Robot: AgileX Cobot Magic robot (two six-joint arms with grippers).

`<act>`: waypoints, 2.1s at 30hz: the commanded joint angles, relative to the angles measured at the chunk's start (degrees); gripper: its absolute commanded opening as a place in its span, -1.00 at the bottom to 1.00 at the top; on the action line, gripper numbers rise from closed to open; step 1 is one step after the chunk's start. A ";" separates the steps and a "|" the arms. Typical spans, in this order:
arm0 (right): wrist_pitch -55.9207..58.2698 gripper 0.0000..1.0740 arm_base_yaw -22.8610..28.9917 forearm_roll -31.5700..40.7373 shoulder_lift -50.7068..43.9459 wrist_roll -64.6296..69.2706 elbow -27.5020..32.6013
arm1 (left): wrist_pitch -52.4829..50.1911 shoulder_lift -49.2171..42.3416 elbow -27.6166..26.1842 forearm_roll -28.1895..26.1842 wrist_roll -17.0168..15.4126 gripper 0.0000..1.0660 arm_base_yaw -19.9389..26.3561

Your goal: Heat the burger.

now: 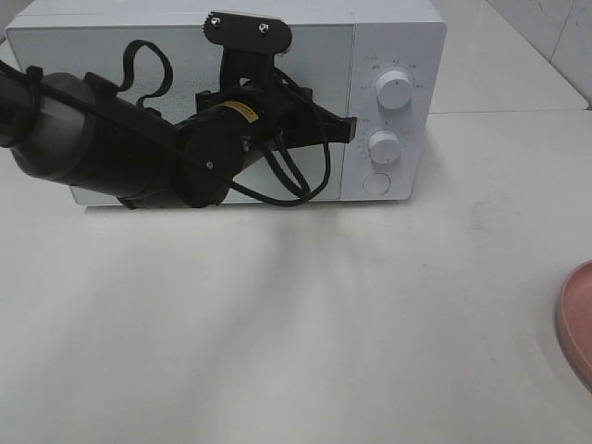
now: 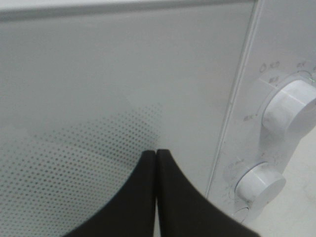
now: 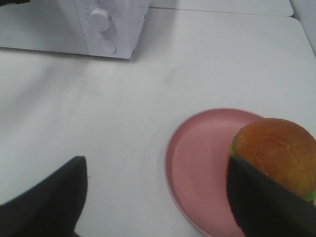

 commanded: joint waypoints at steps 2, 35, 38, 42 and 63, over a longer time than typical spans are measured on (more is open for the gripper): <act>0.00 0.40 -0.34 0.17 -1.43 -0.52 0.06 | -2.52 -3.50 2.92 -2.58 2.23 -1.00 -1.09; 0.00 0.40 -0.34 0.17 -1.43 -0.52 0.06 | 67.44 -20.68 8.65 5.27 0.57 0.89 6.99; 0.00 0.40 -0.34 0.17 -1.43 -0.52 0.06 | 71.28 -22.98 8.65 5.44 -0.74 0.89 10.89; 0.00 0.40 -0.34 0.17 -1.43 -0.52 0.06 | 77.23 -26.01 8.77 5.90 -0.80 0.89 17.19; 0.00 0.40 -0.34 0.17 -1.43 -0.52 0.06 | 84.68 -39.94 19.60 13.87 -8.82 0.89 36.44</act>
